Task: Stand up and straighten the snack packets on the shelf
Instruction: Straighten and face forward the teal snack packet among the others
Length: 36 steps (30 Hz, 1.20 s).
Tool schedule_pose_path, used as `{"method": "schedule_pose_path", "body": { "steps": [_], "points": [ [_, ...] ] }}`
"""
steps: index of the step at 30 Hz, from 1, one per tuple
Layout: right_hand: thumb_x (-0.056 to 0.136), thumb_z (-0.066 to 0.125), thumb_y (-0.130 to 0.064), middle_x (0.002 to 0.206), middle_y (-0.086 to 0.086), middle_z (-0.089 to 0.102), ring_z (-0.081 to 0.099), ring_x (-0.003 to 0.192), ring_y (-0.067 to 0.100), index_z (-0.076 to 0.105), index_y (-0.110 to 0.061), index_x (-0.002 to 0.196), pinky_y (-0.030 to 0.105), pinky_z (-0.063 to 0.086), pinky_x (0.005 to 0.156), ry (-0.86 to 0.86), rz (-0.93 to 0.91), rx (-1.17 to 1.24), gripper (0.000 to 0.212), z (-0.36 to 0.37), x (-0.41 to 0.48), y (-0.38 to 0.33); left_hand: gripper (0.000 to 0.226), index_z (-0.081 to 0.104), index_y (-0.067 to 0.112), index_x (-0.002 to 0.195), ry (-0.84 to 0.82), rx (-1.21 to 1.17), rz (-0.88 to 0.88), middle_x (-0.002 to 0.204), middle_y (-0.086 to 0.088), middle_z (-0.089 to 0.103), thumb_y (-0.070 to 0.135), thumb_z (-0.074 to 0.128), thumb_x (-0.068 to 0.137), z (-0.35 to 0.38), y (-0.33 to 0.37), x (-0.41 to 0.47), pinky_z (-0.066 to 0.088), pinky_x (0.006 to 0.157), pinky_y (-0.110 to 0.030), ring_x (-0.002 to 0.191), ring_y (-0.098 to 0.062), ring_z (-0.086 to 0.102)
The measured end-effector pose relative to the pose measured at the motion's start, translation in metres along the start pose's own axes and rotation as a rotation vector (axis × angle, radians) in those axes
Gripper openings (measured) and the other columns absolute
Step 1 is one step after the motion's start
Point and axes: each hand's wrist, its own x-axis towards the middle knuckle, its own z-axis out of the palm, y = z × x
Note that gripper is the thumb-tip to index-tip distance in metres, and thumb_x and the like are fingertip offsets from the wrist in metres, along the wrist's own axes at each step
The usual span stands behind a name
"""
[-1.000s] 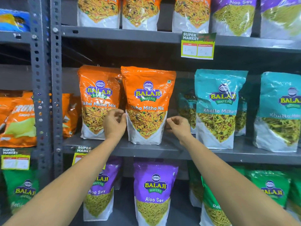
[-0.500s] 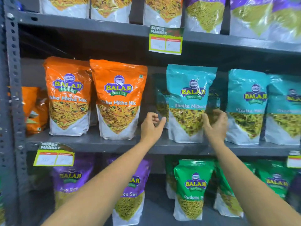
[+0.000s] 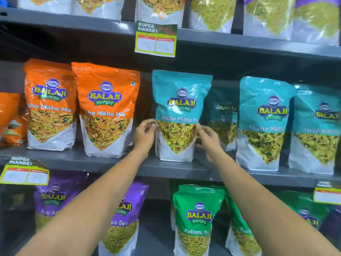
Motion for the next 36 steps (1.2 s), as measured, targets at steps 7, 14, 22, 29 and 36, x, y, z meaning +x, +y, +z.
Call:
{"method": "schedule_pose_path", "body": {
  "steps": [7, 14, 22, 29, 36],
  "points": [
    [0.093, 0.053, -0.015, 0.081, 0.000, 0.060, 0.051, 0.072, 0.012, 0.061, -0.014, 0.094, 0.030, 0.049, 0.072, 0.106, -0.064, 0.125, 0.008, 0.002, 0.031, -0.028, 0.012, 0.066, 0.020, 0.097, 0.057, -0.108, -0.052, 0.113, -0.006, 0.068, 0.017, 0.055, 0.092, 0.009, 0.031, 0.019, 0.052, 0.095, -0.046, 0.104, -0.022, 0.062],
    [0.087, 0.063, -0.011, 0.078, -0.001, 0.061, 0.053, 0.074, 0.010, 0.059, -0.018, 0.073, 0.021, 0.045, 0.070, 0.203, -0.153, 0.096, 0.016, 0.000, 0.033, -0.024, 0.010, 0.064, 0.015, 0.096, 0.074, -0.100, -0.078, 0.107, -0.008, 0.067, 0.018, 0.055, 0.092, 0.003, 0.032, 0.026, 0.053, 0.093, -0.046, 0.104, -0.025, 0.063],
    [0.090, 0.054, 0.001, 0.088, 0.011, 0.062, 0.058, 0.081, 0.021, 0.061, -0.004, 0.097, 0.044, 0.052, 0.087, -0.109, -0.001, 0.028, 0.010, -0.020, 0.019, 0.002, 0.010, 0.062, 0.013, 0.095, -0.139, 0.021, -0.142, 0.098, -0.006, 0.065, 0.013, 0.052, 0.093, -0.015, 0.014, 0.010, 0.054, 0.065, -0.026, 0.092, -0.018, 0.061],
    [0.089, 0.058, -0.004, 0.084, 0.014, 0.063, 0.059, 0.078, 0.022, 0.059, -0.014, 0.076, 0.033, 0.053, 0.073, -0.085, -0.105, -0.123, 0.017, -0.013, 0.015, 0.008, 0.018, 0.064, -0.001, 0.102, -0.121, 0.034, -0.145, 0.081, -0.003, 0.064, 0.010, 0.056, 0.091, -0.019, -0.009, -0.003, 0.056, 0.071, -0.030, 0.076, -0.013, 0.059],
    [0.089, 0.061, -0.016, 0.076, -0.001, 0.062, 0.054, 0.071, 0.011, 0.061, -0.014, 0.079, 0.006, 0.042, 0.060, 0.064, -0.225, -0.298, 0.010, -0.011, 0.018, 0.013, 0.021, 0.065, 0.001, 0.102, -0.086, -0.004, -0.249, 0.100, -0.012, 0.066, 0.015, 0.053, 0.093, -0.021, -0.011, 0.005, 0.054, 0.078, -0.040, 0.094, -0.024, 0.059]
  ]
}}
